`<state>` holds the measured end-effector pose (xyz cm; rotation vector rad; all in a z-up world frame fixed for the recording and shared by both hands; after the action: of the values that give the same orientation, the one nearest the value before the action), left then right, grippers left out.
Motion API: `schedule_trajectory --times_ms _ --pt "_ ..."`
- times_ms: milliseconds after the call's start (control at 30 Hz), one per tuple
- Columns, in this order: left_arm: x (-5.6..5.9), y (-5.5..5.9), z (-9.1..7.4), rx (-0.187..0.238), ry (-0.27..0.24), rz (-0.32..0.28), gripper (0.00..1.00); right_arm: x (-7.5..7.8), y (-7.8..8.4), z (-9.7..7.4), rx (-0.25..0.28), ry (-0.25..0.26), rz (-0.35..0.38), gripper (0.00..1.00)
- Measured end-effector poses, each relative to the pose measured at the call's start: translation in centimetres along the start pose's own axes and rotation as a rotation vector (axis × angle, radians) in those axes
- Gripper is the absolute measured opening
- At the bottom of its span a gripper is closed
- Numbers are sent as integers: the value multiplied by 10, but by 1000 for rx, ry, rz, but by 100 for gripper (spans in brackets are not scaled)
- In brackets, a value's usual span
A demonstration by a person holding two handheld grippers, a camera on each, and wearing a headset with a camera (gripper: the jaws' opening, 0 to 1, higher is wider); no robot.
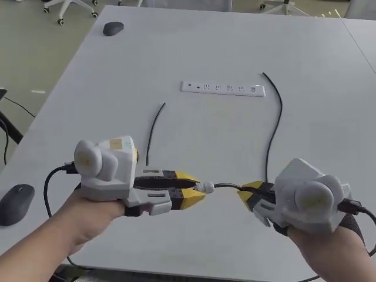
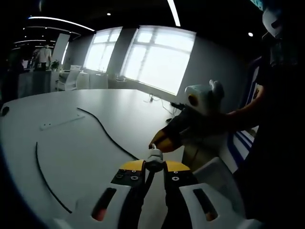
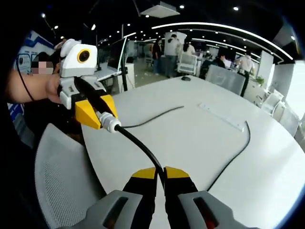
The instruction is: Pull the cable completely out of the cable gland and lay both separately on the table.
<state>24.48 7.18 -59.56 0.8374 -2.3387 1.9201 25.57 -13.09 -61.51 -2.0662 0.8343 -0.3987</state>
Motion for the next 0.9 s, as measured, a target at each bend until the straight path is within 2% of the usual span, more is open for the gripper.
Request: schedule_trajectory --times_ms 100,200,367,433,533,633,667,700,900 --pt "2 0 2 2 1 -1 15 6 7 0 -20 38 53 0" --pt "4 1 2 3 -1 0 15 9 15 1 -34 53 160 0" --pt "5 2 3 -4 -2 4 15 9 22 3 -51 66 210 0" --pt "5 3 4 -8 0 6 15 8 23 3 -52 70 213 0" --pt "5 2 5 -6 -3 -1 15 7 22 1 -41 70 179 0" --pt "5 1 3 3 -3 -3 15 5 22 -2 -26 53 143 0" --pt "5 0 3 9 -3 -8 15 4 21 -2 -7 30 139 1" --pt "5 0 3 6 -5 -14 15 4 22 -4 9 31 157 1" --pt "6 1 4 -12 -9 -2 15 4 26 -7 11 28 204 2"
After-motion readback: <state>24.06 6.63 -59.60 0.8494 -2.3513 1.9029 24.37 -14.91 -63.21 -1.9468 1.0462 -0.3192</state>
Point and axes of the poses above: the centre of the closed fingertips' face, and the gripper's own axes: z roughly forward along the fingers, x roughly to its right, y roughly out of its underside, the point moved 9 cm from there along -z, roughly backward along the fingers, and after that the axes turned 3 degrees about x, right-handed, at the moved point
